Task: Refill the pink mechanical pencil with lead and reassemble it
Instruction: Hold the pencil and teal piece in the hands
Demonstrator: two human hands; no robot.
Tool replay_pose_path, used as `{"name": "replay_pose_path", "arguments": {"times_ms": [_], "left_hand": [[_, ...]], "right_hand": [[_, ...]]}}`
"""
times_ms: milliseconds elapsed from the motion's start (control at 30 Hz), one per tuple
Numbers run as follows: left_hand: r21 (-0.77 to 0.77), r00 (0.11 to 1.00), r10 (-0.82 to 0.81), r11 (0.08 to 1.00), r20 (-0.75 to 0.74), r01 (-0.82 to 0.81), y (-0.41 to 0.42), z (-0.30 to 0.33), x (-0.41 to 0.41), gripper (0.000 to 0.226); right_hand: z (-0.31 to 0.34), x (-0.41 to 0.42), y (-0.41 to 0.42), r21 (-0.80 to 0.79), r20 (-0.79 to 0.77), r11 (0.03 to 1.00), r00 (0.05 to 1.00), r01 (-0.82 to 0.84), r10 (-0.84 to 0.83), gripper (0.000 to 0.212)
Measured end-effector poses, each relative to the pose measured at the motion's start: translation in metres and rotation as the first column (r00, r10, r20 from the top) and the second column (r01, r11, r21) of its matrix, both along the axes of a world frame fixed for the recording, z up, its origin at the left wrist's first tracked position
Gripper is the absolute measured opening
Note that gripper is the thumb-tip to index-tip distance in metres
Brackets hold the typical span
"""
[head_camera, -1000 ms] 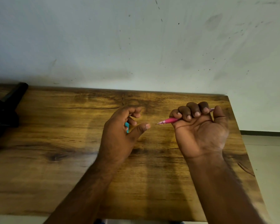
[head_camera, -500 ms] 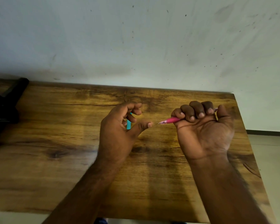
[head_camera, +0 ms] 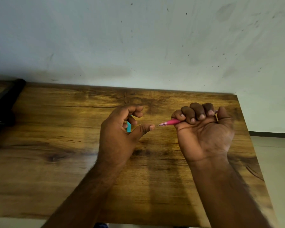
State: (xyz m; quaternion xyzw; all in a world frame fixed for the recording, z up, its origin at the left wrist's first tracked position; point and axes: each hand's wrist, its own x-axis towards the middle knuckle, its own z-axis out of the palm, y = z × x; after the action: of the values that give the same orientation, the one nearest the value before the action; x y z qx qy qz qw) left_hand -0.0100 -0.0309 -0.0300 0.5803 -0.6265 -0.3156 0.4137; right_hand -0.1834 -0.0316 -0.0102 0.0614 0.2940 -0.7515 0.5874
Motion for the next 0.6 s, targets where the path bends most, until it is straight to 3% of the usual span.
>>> {"name": "replay_pose_path", "arguments": {"times_ms": [100,600], "left_hand": [[-0.002,1.000,-0.001,1.000,-0.003,0.001,0.0004,-0.0001,-0.0002,0.054],[0.002,1.000,-0.005,1.000,-0.012,0.005,0.0004,-0.0002,-0.0005,0.051]], "right_hand": [[0.0074,-0.0021,0.0013,-0.123,0.069,0.992,0.997,-0.030,0.039,0.042],[0.0091,0.0020,0.0003,-0.117,0.035,0.991,0.997,-0.059,0.064,0.044]]}}
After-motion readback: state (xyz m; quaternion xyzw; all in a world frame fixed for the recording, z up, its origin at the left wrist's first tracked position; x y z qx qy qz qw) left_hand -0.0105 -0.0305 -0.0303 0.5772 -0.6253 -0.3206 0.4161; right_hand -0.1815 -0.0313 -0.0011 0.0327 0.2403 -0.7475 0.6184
